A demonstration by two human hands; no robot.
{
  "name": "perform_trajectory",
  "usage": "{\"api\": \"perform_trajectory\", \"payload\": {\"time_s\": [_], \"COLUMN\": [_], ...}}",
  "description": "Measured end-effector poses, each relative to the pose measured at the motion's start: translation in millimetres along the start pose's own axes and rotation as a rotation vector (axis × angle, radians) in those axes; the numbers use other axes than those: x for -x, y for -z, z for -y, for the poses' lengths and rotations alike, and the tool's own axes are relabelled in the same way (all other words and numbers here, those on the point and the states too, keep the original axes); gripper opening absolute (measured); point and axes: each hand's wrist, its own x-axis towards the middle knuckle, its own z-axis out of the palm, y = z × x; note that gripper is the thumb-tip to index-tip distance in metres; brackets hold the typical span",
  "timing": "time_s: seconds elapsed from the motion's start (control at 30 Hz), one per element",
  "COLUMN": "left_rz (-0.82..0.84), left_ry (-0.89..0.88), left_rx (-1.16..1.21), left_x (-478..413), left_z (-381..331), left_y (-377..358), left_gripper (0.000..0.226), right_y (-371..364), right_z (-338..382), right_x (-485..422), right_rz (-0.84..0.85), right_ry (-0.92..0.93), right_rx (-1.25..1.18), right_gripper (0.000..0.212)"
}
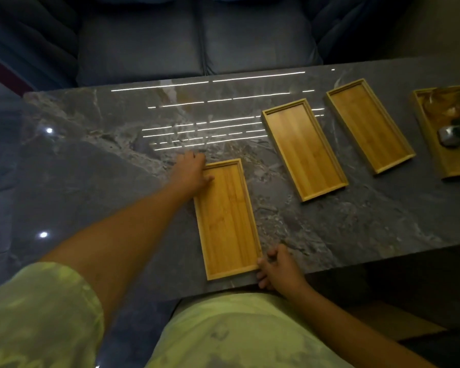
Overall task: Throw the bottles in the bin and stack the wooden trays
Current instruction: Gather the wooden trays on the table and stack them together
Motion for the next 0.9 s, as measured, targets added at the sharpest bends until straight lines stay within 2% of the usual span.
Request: {"api": "perform_trajectory", "payload": {"time_s": [0.1, 0.23, 0.37, 0.63, 0.73, 0.9], "left_rz": [-0.021, -0.015, -0.056, -0.114, -0.118, -0.098], "left_ry": [-0.030, -0.009, 0.104, 0.355, 0.433, 0.436], "left_rx": [-0.061, -0.082, -0.102, 0.000, -0.022, -0.042], "left_x": [-3.9, 0.3, 17.2, 70.7, 93.9, 127.1], "left_z": [-4.0, 3.8, 26.0, 74.5, 82.7, 80.0], "left_y": [-1.0, 1.2, 2.2, -7.7, -13.0, -23.6], "left_gripper": [0.038, 0.033, 0.041, 0.047, 0.047, 0.042], "right_y": [-6.8, -7.8, -3.5, 16.9, 20.0, 22.9], "right_z": [1.2, 3.1, 7.4, 33.2, 42.4, 43.9], "right_x": [0.1, -2.3, -6.6, -24.9, -30.7, -37.2], "right_rz": [0.022, 0.009, -0.050, -0.180, -0.229, -0.240], "right_ry": [-0.026, -0.028, 0.006, 0.212, 0.233, 0.247], "right_rx": [-0.024, -0.021, 0.000, 0.325, 0.351, 0.290], "right_gripper": [0.019, 0.013, 0.011, 0.015, 0.023, 0.039]}}
